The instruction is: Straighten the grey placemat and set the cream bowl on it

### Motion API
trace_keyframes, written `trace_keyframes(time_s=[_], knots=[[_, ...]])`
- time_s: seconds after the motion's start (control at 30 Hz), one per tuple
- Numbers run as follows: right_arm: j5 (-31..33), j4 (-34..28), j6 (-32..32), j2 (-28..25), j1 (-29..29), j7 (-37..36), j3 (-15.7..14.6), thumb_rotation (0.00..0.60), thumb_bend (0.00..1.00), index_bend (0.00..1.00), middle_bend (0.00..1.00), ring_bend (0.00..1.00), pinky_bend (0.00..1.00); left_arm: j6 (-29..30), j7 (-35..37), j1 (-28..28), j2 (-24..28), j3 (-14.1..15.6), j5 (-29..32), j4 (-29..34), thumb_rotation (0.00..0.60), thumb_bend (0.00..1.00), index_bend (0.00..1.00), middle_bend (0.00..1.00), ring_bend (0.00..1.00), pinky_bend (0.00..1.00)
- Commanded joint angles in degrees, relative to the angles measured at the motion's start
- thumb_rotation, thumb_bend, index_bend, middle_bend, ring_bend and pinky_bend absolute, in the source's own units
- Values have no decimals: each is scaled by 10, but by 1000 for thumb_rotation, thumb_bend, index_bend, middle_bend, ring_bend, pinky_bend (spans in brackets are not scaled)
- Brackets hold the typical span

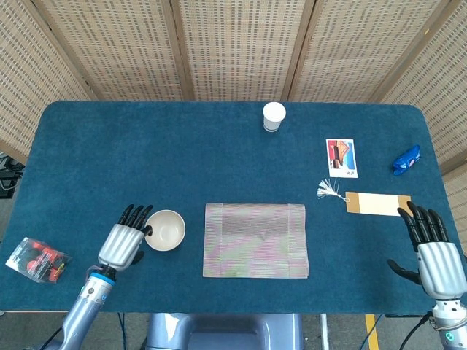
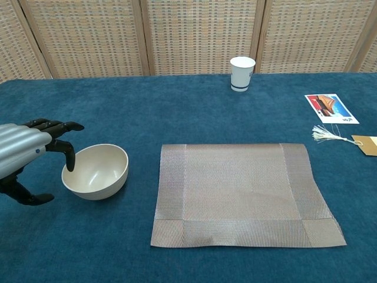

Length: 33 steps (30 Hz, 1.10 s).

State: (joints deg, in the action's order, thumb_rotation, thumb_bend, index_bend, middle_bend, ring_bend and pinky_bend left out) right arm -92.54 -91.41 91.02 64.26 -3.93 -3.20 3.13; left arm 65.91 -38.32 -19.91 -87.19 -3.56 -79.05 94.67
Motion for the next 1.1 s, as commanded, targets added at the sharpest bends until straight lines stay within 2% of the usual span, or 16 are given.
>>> trace_keyframes(time_s=[0.03, 0.4, 0.47, 0.63, 0.73, 0.83, 1.1], knots=[[0, -2, 1, -4, 1, -7, 0, 600, 45, 4, 0, 0, 0, -9, -17, -11, -16, -1, 8, -11, 600, 236, 424, 0, 0, 0], [1, -4, 0, -11, 1, -22, 1, 600, 45, 5, 0, 0, 0, -30, -60, -34, -65, 1, 43, -50, 600, 354, 461, 0, 0, 0], [0, -5, -1, -12, 1, -25, 0, 600, 44, 5, 0, 0, 0, -30, -63, -37, -71, 2, 49, -56, 600, 410, 488, 0, 0, 0], [-1, -6, 0, -13, 1, -26, 0, 600, 44, 5, 0, 0, 0, -27, -64, -40, -78, 4, 57, -68, 600, 647, 571, 0, 0, 0], [-3, -6, 0, -13, 2, -26, -1, 600, 44, 5, 0, 0, 0, -24, -64, -40, -81, 9, 60, -73, 600, 746, 608, 0, 0, 0], [-3, -7, -1, -13, 1, -26, -1, 600, 45, 5, 0, 0, 0, -17, -58, -39, -83, 13, 56, -78, 600, 779, 632, 0, 0, 0], [-3, -7, -2, -12, 1, -23, -1, 600, 44, 5, 0, 0, 0, 14, -30, -36, -64, 14, 32, -77, 600, 780, 699, 0, 0, 0]])
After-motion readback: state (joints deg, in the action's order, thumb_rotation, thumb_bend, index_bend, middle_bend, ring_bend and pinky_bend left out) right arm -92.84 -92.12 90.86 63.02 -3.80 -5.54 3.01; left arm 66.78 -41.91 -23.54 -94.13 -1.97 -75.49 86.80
